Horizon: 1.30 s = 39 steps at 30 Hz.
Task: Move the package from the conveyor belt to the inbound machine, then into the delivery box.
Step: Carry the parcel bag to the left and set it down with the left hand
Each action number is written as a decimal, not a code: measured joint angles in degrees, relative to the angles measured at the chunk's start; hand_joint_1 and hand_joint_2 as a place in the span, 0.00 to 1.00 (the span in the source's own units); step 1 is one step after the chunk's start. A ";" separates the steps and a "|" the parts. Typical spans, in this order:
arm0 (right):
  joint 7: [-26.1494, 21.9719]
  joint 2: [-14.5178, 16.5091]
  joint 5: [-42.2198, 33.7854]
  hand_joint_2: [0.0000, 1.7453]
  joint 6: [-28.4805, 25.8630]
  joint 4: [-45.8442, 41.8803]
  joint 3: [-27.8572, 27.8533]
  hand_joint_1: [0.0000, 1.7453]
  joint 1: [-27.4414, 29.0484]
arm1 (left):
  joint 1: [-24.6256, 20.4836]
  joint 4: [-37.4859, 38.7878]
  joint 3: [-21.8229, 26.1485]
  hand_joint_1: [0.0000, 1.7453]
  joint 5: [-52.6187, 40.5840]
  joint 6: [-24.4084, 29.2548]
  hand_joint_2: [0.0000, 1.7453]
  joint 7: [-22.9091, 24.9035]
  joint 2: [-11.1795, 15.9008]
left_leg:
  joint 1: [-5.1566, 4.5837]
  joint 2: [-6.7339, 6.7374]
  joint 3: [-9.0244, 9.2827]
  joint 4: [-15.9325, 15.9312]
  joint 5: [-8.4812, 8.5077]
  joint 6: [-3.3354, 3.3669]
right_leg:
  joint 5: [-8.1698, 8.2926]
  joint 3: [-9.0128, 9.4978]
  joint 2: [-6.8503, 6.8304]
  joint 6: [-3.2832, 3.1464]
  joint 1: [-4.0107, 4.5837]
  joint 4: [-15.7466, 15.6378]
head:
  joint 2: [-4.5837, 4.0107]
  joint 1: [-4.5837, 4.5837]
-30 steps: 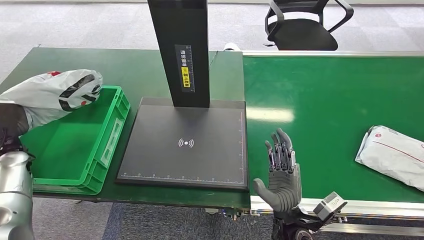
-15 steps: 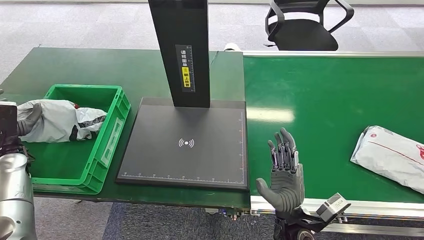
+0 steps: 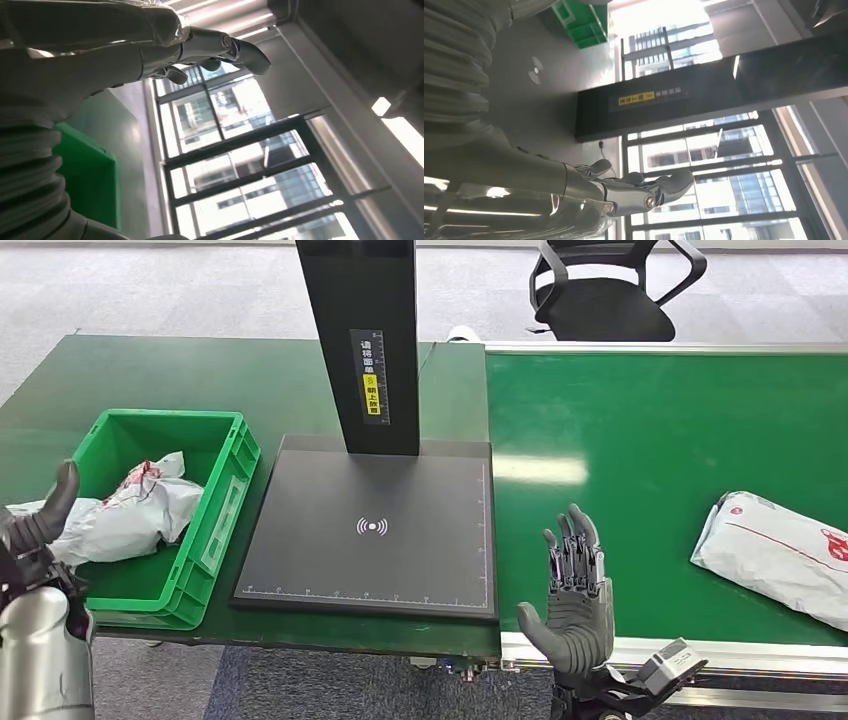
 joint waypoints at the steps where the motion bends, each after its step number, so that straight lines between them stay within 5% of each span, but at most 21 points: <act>1: -0.23 0.04 0.86 1.00 -1.34 -0.02 -0.01 0.00 0.08 | 2.77 -3.46 -0.95 0.00 1.23 0.52 1.00 -1.28 -1.34 | -0.01 0.00 0.00 0.00 -0.03 0.01 | -0.02 0.00 0.00 0.00 -0.01 -0.01 | 0.00 0.01; 8: -1.59 0.91 11.45 1.00 -16.85 -0.02 0.70 0.00 0.28 | 17.07 -16.09 -14.76 0.00 2.03 -2.08 1.00 -3.80 -9.26 | -0.05 -0.13 0.03 0.01 -0.09 0.03 | -0.09 0.10 -0.13 0.04 -0.06 -0.06 | 0.00 0.00; 16: 1.14 2.73 17.32 1.00 -23.81 2.40 4.54 0.00 -0.30 | 19.25 -6.78 -29.82 0.00 0.64 -12.35 1.00 -2.06 -17.24 | -0.02 -0.22 0.15 0.00 -0.07 0.03 | -0.07 0.28 -0.17 0.04 -0.04 -0.05 | 0.00 -0.01; 27: 1.94 3.35 15.59 1.00 -22.13 8.02 5.22 0.00 -0.28 | 22.07 -0.89 -29.29 0.00 -2.75 -17.02 1.00 1.34 -21.38 | -0.01 -0.23 0.11 -0.01 -0.08 0.03 | -0.10 0.25 -0.17 0.03 -0.02 -0.05 | 0.00 -0.01; 39: 2.07 3.70 15.59 1.00 -22.02 9.85 5.66 0.00 -0.28 | 23.22 -0.82 -28.02 0.00 -3.22 -17.22 1.00 1.79 -22.49 | 0.00 -0.24 0.13 -0.01 -0.08 0.02 | -0.10 0.26 -0.18 0.03 -0.01 -0.04 | 0.00 -0.02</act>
